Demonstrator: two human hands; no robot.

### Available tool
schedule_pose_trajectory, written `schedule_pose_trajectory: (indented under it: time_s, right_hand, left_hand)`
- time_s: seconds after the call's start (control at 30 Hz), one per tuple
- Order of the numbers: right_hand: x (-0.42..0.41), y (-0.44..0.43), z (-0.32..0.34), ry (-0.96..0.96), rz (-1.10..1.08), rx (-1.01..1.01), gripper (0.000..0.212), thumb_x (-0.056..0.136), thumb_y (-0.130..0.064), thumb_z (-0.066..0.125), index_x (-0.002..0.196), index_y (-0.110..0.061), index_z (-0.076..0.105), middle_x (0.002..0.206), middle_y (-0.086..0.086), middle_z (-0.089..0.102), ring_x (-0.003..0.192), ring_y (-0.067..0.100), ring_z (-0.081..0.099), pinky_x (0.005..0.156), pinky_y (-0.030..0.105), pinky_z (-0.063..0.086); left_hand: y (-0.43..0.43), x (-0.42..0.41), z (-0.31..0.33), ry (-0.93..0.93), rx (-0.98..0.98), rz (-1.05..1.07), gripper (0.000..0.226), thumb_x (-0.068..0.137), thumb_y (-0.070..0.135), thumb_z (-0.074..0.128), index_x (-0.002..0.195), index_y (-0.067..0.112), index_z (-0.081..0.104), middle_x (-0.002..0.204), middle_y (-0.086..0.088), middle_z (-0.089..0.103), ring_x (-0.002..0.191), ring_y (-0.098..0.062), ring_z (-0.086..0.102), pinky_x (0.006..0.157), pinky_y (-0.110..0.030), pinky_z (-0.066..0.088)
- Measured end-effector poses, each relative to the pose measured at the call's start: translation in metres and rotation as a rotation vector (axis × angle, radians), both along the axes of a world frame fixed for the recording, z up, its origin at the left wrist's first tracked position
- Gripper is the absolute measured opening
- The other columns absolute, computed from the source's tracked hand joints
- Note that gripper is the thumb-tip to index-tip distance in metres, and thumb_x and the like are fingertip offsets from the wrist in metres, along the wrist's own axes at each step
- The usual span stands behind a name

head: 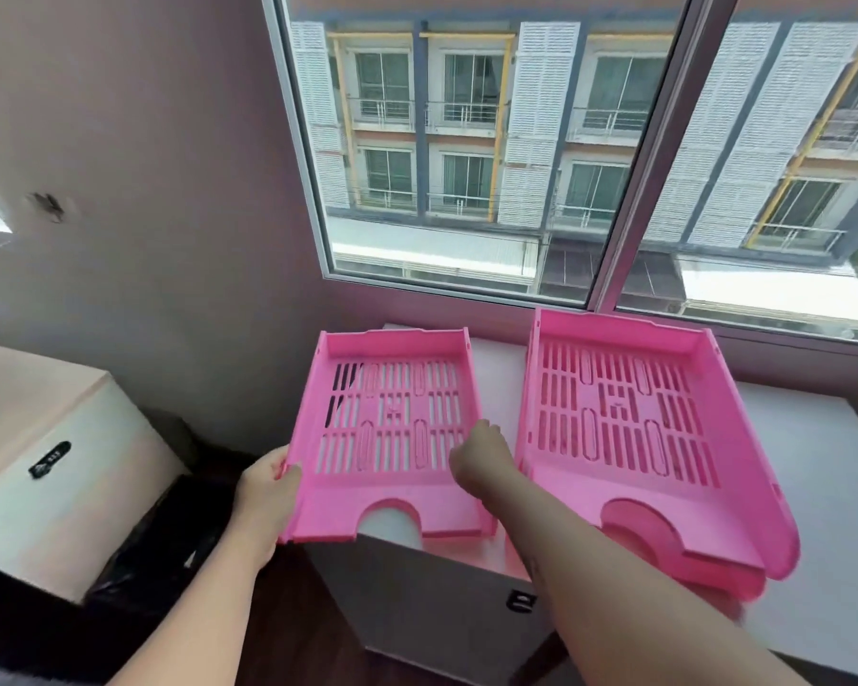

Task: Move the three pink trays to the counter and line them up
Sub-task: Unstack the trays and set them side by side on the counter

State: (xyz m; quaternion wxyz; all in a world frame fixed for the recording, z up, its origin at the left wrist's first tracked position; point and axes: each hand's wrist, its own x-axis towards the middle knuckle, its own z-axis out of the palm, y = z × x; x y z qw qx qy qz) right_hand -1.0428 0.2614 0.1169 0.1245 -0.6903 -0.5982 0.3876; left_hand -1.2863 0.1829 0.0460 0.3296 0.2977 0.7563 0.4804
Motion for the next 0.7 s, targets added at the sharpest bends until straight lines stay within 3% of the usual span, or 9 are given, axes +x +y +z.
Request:
schedule_pose_trajectory:
  time_s: [0.07,0.13,0.2,0.3,0.47,0.53,0.6,0.63,0.7]
  right_hand:
    - [-0.001,0.006,0.016,0.008,0.046,0.051,0.047,0.095,-0.005,0.045,0.14,0.006,0.035,0.143,0.025,0.04,0.129,0.038,0.043,0.105,0.042,0.04]
    - [0.0,0.014,0.038,0.027,0.081,0.129,0.045,0.097,-0.008,0.043,0.139,0.006,0.036,0.144,0.022,0.041,0.128,0.035,0.045,0.103,0.039,0.041]
    - [0.005,0.024,0.062,0.049,0.072,0.212,0.043,0.097,-0.01,0.046,0.137,0.004,0.043,0.14,0.022,0.048,0.122,0.036,0.052,0.098,0.039,0.047]
    - [0.024,0.033,0.087,0.044,0.072,0.291,0.046,0.097,-0.012,0.046,0.14,0.003,0.043,0.143,0.022,0.049,0.128,0.037,0.049,0.102,0.039,0.043]
    - [0.105,0.035,0.095,-0.025,0.017,0.379,0.047,0.097,-0.014,0.047,0.143,-0.003,0.045,0.146,0.017,0.05,0.128,0.03,0.05,0.108,0.04,0.038]
    - [0.145,0.035,0.096,-0.052,-0.045,0.401,0.046,0.097,-0.014,0.047,0.142,-0.006,0.046,0.142,0.016,0.053,0.102,0.027,0.062,0.092,0.042,0.053]
    - [0.184,0.034,0.098,-0.076,-0.128,0.413,0.046,0.097,-0.014,0.048,0.142,-0.008,0.048,0.139,0.014,0.056,0.074,0.02,0.064,0.06,0.03,0.052]
    - [0.202,0.033,0.099,-0.099,-0.172,0.419,0.044,0.097,-0.015,0.048,0.141,-0.009,0.049,0.137,0.014,0.058,0.074,0.021,0.065,0.055,0.026,0.046]
    - [0.231,0.031,0.101,-0.142,-0.247,0.432,0.039,0.096,-0.016,0.048,0.133,-0.008,0.056,0.129,0.016,0.063,0.09,0.03,0.066,0.064,0.026,0.044]
  left_hand:
    - [0.006,-0.002,0.014,0.038,0.001,-0.029,0.033,0.092,0.005,0.057,0.103,0.031,0.074,0.112,-0.001,0.074,0.103,-0.02,0.07,0.086,-0.036,0.056]
    - [0.021,-0.004,0.038,0.131,0.041,-0.023,0.042,0.091,0.012,0.063,0.133,0.009,0.059,0.136,-0.011,0.061,0.125,-0.026,0.058,0.105,-0.038,0.044]
    - [0.04,-0.001,0.069,0.199,0.122,-0.013,0.045,0.09,0.015,0.066,0.133,0.004,0.057,0.131,-0.013,0.063,0.121,-0.026,0.059,0.1,-0.035,0.045]
    - [0.067,0.021,0.109,0.257,0.21,-0.05,0.028,0.087,0.019,0.066,0.115,0.013,0.067,0.101,-0.003,0.07,0.097,-0.022,0.068,0.078,-0.027,0.048]
    - [0.095,0.098,0.128,0.271,0.262,-0.306,0.023,0.089,0.029,0.063,0.11,0.02,0.068,0.094,0.007,0.068,0.091,-0.013,0.065,0.081,-0.031,0.055]
    - [0.104,0.133,0.129,0.298,0.278,-0.388,0.024,0.09,0.028,0.064,0.111,0.02,0.068,0.095,0.007,0.068,0.089,-0.01,0.064,0.074,-0.024,0.052]
    - [0.114,0.166,0.131,0.291,0.294,-0.45,0.024,0.09,0.026,0.064,0.112,0.017,0.068,0.094,0.006,0.067,0.086,-0.009,0.063,0.068,-0.019,0.048]
    - [0.118,0.181,0.132,0.287,0.294,-0.473,0.025,0.09,0.026,0.064,0.112,0.016,0.068,0.095,0.005,0.068,0.086,-0.011,0.063,0.069,-0.02,0.048]
    - [0.124,0.205,0.134,0.285,0.29,-0.511,0.025,0.09,0.025,0.064,0.112,0.015,0.068,0.095,0.004,0.067,0.09,-0.014,0.064,0.071,-0.023,0.047]
